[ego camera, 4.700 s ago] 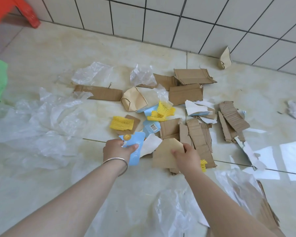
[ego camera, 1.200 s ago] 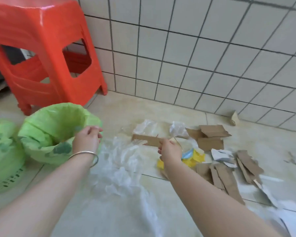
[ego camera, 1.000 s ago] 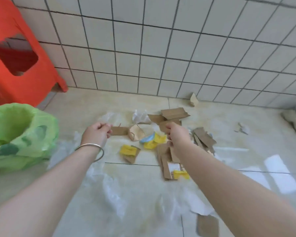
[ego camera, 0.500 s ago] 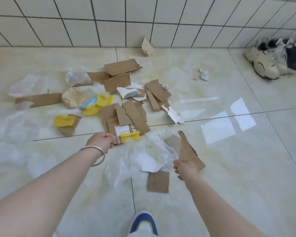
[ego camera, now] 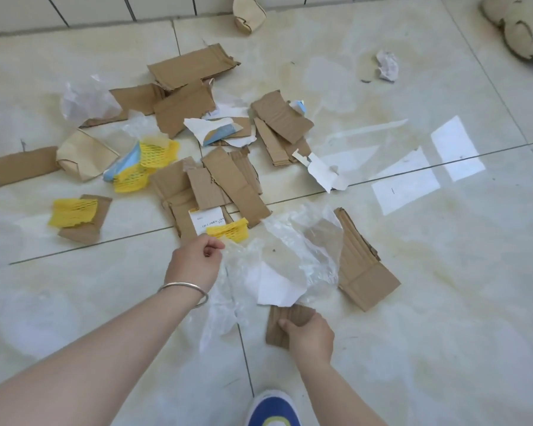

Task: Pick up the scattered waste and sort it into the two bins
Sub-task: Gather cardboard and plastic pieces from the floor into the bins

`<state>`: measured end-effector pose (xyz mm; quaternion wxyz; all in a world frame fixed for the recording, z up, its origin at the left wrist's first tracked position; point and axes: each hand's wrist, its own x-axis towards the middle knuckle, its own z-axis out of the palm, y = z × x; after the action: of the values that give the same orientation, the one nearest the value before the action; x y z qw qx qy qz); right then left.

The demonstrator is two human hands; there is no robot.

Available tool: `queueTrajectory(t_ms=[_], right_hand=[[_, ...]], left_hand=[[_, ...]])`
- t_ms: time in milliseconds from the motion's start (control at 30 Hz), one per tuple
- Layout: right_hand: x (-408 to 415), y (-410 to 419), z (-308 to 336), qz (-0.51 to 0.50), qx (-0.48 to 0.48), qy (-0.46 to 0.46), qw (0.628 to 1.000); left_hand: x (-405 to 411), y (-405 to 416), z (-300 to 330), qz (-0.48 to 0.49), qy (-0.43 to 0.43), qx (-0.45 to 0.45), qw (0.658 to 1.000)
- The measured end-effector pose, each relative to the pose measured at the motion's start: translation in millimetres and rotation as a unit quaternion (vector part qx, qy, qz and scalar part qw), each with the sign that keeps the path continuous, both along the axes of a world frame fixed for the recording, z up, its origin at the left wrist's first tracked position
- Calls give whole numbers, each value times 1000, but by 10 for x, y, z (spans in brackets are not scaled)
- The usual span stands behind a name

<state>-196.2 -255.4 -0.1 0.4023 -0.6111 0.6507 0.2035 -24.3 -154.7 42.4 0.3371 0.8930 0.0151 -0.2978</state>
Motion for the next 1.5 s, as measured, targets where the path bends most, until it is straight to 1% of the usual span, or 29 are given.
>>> queueTrajectory(t_ms=[67,100,133,200,267,333,433,467,533,567,633,700,767,800,833,867,900,933,967,1000,1100,1167,1233,1267,1333,1433,1500], right_hand=[[-110,-53,29,-48,49,8,998],[-181,-96,53,-90,71,-3,993],[-243,-141,83,-143,93,-29,985],[-329,-204,154,-243,147,-91,954],[-322,-253,199,-297,175,-154,926],[-203,-268,193,-321,175,-183,913],[32,-286,123,-339,164,-194,906],[115,-274,110,-340,162,-196,906],[230,-225,34,-322,137,-188,918],[264,-201,-10,-304,108,-175,930],[317,-162,-21,-260,38,-150,953],[323,-166,57,-196,-15,-146,969],[285,-167,175,-128,-44,-152,979],[252,-170,246,-96,-56,-156,981],[223,-167,307,-69,-66,-162,982],[202,-169,376,-43,-77,-167,982],[179,-177,421,-12,-94,-168,981],[162,-187,471,24,-115,-164,979],[143,-197,501,61,-139,-156,976],[122,-203,533,84,-170,-149,970],[39,-225,604,90,-237,-175,951],[56,-258,705,51,-246,-221,942],[93,-355,807,-16,-220,-249,943],[109,-414,846,-49,-210,-245,945],[111,-558,874,-83,-219,-236,943],[150,-772,906,-136,-239,-241,931],[129,-937,884,-161,-216,-243,932]], left_hand=[[-121,-159,-11,-78,0,-19,997],[-163,-234,-27,-109,-2,-25,994],[-190,-304,-57,-133,-1,-32,991],[-239,-417,-98,-165,27,-51,985],[-287,-510,-161,-203,54,-46,977],[-321,-535,-225,-245,65,-8,967],[-365,-561,-289,-305,75,40,948],[-379,-561,-296,-317,80,44,944],[-385,-548,-283,-319,86,39,943],[-366,-534,-263,-302,85,28,949],[-290,-495,-205,-223,54,-25,973],[-155,-444,-118,-119,-43,-73,989],[53,-354,-113,-18,-140,-42,989],[166,-308,-162,34,-164,-7,986],[285,-247,-228,93,-165,32,981],[402,-189,-287,157,-139,67,975],[507,-154,-327,218,-93,89,967],[586,-133,-364,258,-44,99,960],[639,-128,-395,267,-11,101,958],[672,-135,-422,251,3,104,962],[703,-170,-519,186,-19,126,974],[732,-182,-565,181,-31,125,975],[770,-196,-589,175,-27,120,977],[794,-194,-598,176,-16,120,977],[839,-180,-589,193,16,109,975],[851,-145,-562,225,59,85,969],[858,-101,-547,236,83,63,966]])
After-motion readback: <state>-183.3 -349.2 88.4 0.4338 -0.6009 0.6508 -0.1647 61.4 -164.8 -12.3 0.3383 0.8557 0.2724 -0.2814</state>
